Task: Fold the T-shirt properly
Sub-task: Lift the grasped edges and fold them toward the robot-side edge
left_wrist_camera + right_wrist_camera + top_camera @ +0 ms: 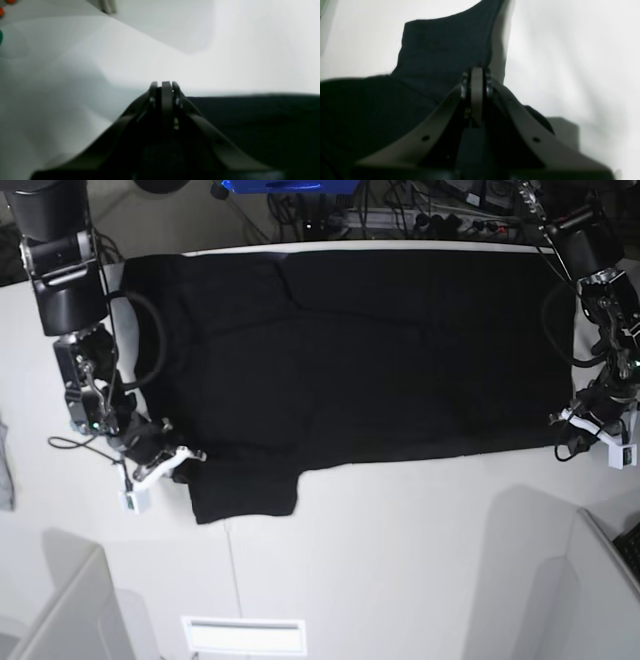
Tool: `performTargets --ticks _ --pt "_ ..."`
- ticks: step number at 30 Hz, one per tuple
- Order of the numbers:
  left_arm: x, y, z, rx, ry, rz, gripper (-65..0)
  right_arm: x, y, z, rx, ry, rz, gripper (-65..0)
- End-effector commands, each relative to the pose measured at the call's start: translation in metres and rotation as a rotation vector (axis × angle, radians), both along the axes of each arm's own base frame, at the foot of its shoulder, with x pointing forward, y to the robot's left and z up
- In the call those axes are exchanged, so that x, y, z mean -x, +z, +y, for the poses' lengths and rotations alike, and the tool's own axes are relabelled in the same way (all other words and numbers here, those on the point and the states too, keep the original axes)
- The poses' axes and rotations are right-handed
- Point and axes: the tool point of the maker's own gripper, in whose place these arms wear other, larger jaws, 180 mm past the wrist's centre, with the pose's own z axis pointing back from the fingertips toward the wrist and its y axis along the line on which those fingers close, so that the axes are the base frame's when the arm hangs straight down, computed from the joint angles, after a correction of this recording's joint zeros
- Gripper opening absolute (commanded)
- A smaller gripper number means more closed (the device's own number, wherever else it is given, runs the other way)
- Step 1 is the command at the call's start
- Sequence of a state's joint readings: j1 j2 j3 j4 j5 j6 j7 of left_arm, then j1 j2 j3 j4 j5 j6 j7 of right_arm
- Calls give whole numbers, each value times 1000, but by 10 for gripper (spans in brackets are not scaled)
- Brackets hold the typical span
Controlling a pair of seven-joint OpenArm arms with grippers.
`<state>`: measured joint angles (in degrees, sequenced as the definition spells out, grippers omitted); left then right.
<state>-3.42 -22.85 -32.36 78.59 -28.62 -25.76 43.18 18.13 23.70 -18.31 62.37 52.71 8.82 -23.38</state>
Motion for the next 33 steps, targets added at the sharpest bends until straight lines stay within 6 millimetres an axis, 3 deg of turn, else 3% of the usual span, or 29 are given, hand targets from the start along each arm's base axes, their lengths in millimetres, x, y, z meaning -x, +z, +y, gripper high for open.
performTargets --ticks 1,5,9,16,28,31,33 --pt "-4 18 7 -31 -6 -45 -650 -13 21 0 -13 -1 -62 -650" --pt "3 28 1 -70 -33 -53 -650 -5 17 4 -17 10 -57 -650" --pt "19 39 16 -95 2 -49 -650 5 21 0 -38 -9 -71 -650" --pt "39 31 18 -127 -57 3 -650 17 34 -14 -65 -43 -70 -650" --pt "59 32 8 -178 -99 28 -650 48 28 -2 -76 -11 -60 -650" --pt "67 33 15 -186 -79 32 -650 55 32 3 -79 5 -70 -650" --pt "71 38 19 -191 -58 20 -650 59 36 -3 -80 -12 -77 -650"
